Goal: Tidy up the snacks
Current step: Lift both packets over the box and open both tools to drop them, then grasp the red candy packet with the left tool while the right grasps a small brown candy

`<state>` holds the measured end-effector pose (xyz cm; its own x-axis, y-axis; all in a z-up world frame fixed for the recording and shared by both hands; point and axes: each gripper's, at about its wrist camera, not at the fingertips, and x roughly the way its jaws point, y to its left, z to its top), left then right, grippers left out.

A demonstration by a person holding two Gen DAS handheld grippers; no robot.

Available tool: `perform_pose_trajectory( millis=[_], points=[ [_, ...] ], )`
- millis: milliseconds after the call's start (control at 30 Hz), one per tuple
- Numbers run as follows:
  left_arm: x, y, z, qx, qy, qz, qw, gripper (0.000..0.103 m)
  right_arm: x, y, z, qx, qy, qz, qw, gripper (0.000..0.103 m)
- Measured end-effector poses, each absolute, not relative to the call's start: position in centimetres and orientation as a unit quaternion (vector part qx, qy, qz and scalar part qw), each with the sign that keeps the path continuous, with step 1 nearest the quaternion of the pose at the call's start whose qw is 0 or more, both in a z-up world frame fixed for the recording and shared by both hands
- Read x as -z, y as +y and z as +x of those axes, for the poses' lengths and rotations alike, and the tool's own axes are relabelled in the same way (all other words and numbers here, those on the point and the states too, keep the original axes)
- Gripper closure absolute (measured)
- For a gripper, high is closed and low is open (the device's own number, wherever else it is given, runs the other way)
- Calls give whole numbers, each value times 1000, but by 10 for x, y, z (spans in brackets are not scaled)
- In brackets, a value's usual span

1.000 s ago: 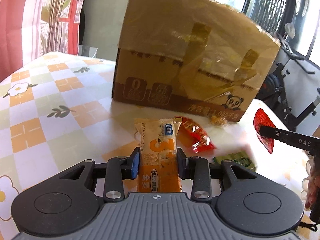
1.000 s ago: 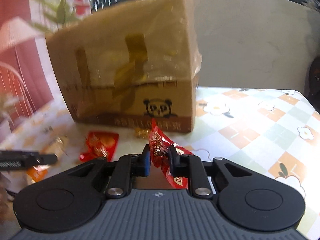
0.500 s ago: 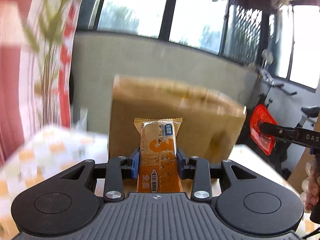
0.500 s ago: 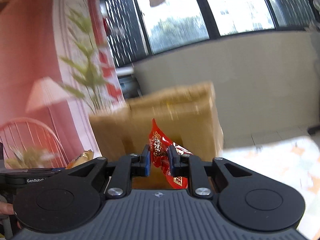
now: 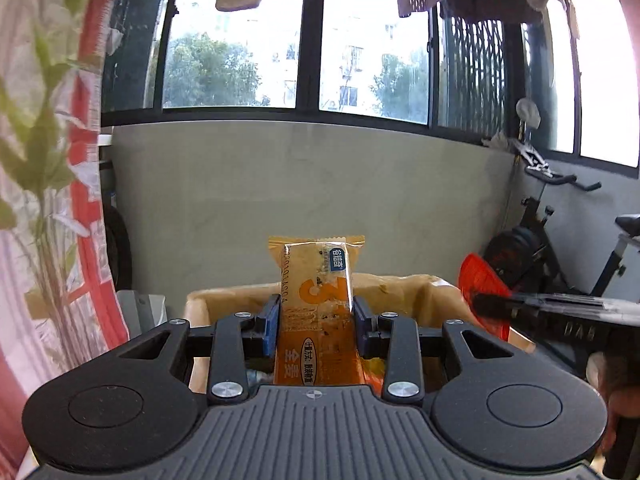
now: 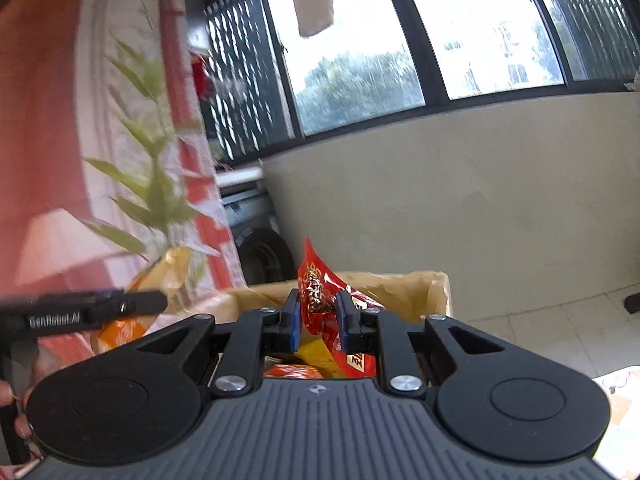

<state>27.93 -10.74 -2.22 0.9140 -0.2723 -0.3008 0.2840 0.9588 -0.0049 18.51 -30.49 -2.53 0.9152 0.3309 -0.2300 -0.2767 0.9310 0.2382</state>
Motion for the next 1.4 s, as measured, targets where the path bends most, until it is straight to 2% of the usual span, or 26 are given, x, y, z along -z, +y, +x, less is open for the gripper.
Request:
perform_pose_trajectory(
  millis=[100, 133, 167, 200, 267, 567, 800, 1000, 1200, 1400],
  points=[
    [32, -119, 310, 156, 170, 44, 972, 64, 37, -302, 202, -130, 154, 89, 975, 82],
    [34, -119, 318, 155, 174, 51, 971, 61, 40, -301, 204, -123, 157, 80, 977, 75],
    [36, -121, 323, 149, 178, 56, 971, 57, 43, -299, 205, -119, 160, 70, 978, 65],
    [37, -120, 327, 147, 181, 56, 971, 49, 46, -298, 204, -121, 160, 65, 978, 63],
    [39, -115, 328, 145, 182, 41, 972, 45, 48, -300, 201, -126, 161, 61, 977, 60],
    [41, -98, 275, 148, 190, 24, 970, 43, 52, -314, 148, -142, 143, 57, 978, 60],
    [50, -78, 224, 155, 168, 4, 974, 43, 75, -320, 98, -147, 149, 54, 976, 60],
    [75, -63, 197, 161, 164, -12, 973, 43, 109, -310, 89, -149, 196, 41, 968, 60],
    [110, -44, 191, 152, 194, -16, 969, 43, 149, -291, 107, -159, 262, -5, 952, 60],
    [143, -23, 204, 132, 235, -25, 963, 43, 183, -280, 140, -158, 319, 9, 935, 61]
  ],
)
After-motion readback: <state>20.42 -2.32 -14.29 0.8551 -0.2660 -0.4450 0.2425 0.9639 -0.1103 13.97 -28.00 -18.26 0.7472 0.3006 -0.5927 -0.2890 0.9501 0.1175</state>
